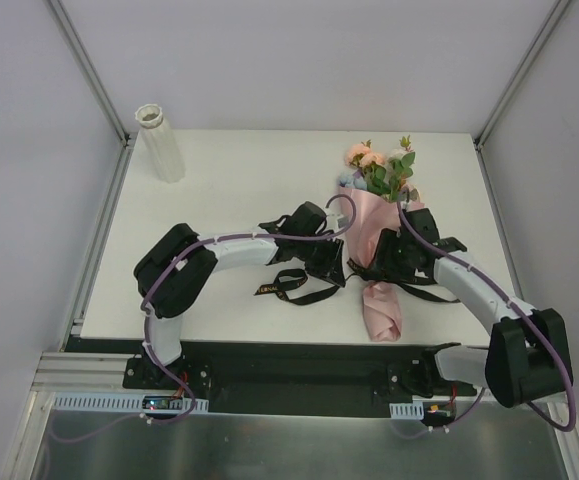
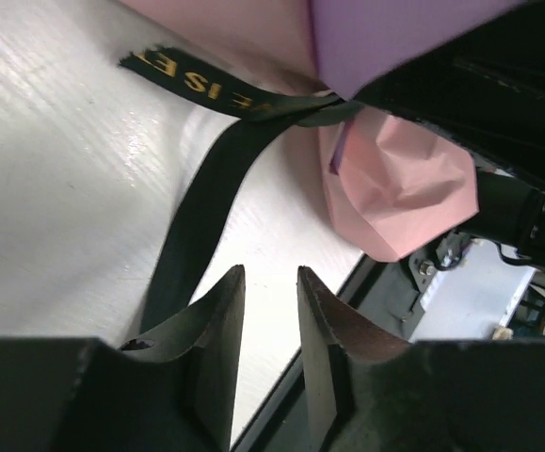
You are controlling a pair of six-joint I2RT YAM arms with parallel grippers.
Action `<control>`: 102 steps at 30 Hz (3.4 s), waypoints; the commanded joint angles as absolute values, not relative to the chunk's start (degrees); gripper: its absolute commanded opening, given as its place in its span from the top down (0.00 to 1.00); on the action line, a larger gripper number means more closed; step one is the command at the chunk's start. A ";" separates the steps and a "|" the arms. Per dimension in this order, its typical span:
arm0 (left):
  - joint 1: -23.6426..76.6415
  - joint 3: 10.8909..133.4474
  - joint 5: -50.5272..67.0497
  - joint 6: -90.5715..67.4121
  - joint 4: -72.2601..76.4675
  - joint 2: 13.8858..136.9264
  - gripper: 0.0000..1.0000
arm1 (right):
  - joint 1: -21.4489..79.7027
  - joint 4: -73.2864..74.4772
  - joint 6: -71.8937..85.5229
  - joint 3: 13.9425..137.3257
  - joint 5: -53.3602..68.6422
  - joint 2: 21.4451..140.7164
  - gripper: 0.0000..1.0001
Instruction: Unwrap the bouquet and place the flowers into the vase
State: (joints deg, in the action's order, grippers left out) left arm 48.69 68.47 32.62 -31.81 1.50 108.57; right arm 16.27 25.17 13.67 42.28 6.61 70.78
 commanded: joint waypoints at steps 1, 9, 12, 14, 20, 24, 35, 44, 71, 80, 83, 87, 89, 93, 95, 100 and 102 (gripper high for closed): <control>48.69 67.33 29.45 -32.96 3.86 109.42 0.66 | 19.41 21.44 13.89 42.80 -2.69 72.51 0.48; 48.08 64.17 24.70 -34.98 4.83 111.53 0.71 | 21.62 25.57 16.17 43.94 -10.27 68.48 0.78; 47.46 62.76 24.35 -35.42 5.54 111.36 0.72 | 20.66 29.26 15.82 45.17 -13.62 65.14 0.83; 47.29 62.23 24.34 -34.90 5.62 111.01 0.73 | 19.43 32.67 15.82 45.70 -16.25 63.20 0.85; 46.58 60.47 25.04 -32.62 5.62 106.72 0.60 | 2.58 41.22 14.17 43.43 -22.25 55.47 0.54; 47.11 61.87 28.38 -30.85 5.63 102.75 0.37 | 1.11 39.29 8.88 42.98 -6.97 54.33 0.16; 48.16 71.35 36.20 -34.62 6.41 104.83 0.51 | 17.84 31.14 11.51 42.37 4.38 57.64 0.62; 50.54 79.54 40.16 -40.34 10.99 113.28 0.77 | 18.63 23.47 17.92 34.46 5.71 59.77 0.99; 53.52 69.44 39.73 -37.62 13.97 113.64 0.80 | 17.05 22.85 20.39 35.50 4.22 56.86 0.83; 53.53 70.22 38.58 -37.71 14.24 115.57 0.83 | 18.28 17.84 22.41 33.05 9.32 60.03 0.91; 53.44 70.49 38.58 -37.88 14.15 116.19 0.83 | 18.89 18.46 21.80 31.73 8.18 58.45 0.98; 53.44 70.58 38.76 -37.88 14.15 116.72 0.83 | 18.98 18.63 22.32 30.85 9.05 58.62 0.99; 53.44 70.58 38.76 -37.88 14.24 116.81 0.83 | 19.25 17.49 23.20 30.24 9.40 59.06 0.98; 53.44 70.84 38.67 -37.88 14.15 116.81 0.83 | 19.25 16.70 24.34 30.23 9.23 60.73 0.93; 53.53 70.75 38.67 -37.88 14.15 116.72 0.83 | 19.25 16.00 25.31 29.97 9.32 61.61 0.91; 53.52 70.58 38.67 -37.97 14.06 116.63 0.82 | 19.16 13.28 28.47 28.57 10.45 62.31 0.87; 53.53 70.58 38.67 -37.97 14.15 116.63 0.82 | 19.25 13.01 29.18 28.48 9.93 62.31 0.86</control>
